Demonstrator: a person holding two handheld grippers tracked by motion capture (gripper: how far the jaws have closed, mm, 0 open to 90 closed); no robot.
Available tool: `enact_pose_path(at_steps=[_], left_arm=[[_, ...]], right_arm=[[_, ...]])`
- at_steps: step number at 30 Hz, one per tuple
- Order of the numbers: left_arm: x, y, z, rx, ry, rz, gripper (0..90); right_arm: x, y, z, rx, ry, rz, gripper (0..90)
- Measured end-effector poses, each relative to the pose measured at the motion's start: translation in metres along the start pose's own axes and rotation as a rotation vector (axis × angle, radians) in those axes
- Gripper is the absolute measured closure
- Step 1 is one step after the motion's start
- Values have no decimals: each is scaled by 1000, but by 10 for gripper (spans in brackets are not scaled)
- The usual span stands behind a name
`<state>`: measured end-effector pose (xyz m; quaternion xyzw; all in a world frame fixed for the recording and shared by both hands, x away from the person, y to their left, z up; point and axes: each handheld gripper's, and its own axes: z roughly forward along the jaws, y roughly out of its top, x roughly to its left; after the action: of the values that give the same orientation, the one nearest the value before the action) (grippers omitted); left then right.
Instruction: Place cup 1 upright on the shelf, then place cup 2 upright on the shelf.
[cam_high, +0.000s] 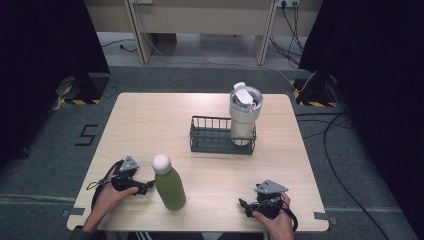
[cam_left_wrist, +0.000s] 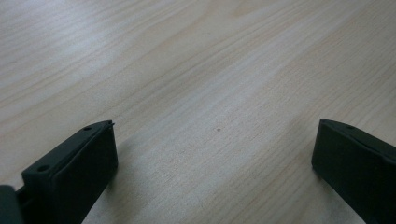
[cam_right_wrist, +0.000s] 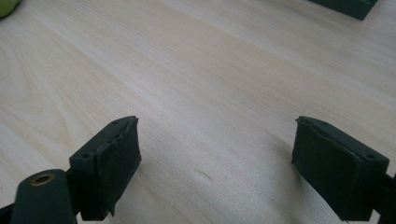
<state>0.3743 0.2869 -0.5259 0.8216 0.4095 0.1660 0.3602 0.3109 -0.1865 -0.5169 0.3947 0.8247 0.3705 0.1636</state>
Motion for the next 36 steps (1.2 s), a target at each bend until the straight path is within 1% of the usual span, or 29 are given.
enact_pose_path(at_steps=[3, 5, 6, 11, 18, 23, 26, 28, 30, 31, 32, 34, 36], left_arm=[[0, 0, 0, 0, 0, 0, 0], [0, 0, 0, 0, 0, 0, 0], [0, 0, 0, 0, 0, 0, 0], [0, 0, 0, 0, 0, 0, 0], [0, 0, 0, 0, -1, 0, 0], [0, 0, 0, -4, -8, 9, 3], [-1, -1, -1, -6, -22, 12, 12], [-1, -2, -2, -14, -33, 22, 31], [-2, -3, -5, -39, -46, 30, 110], [-2, -3, -5, -40, -56, 37, 161], [-2, -4, -6, -42, -59, 39, 142], [-3, -5, -8, -51, -58, 43, 150], [-3, -7, -10, -64, -72, 46, 149]], right_arm=[[1, -1, 0, 21, -8, -4, 150], [2, -1, 1, 29, -12, -23, 137], [3, -1, 1, 33, -9, -21, 127], [4, -1, 2, 46, 6, -42, 75], [4, -1, 3, 54, 8, -42, 39], [4, 0, 3, 60, 4, -38, 24], [4, 0, 3, 63, 2, -37, 20], [4, 0, 3, 62, 1, -37, 17], [4, 0, 3, 63, 0, -35, 12], [4, 0, 4, 64, 0, -36, 9], [4, 0, 4, 65, 0, -37, 7], [4, 0, 4, 65, 1, -37, 7], [4, 0, 4, 65, 0, -37, 7]])
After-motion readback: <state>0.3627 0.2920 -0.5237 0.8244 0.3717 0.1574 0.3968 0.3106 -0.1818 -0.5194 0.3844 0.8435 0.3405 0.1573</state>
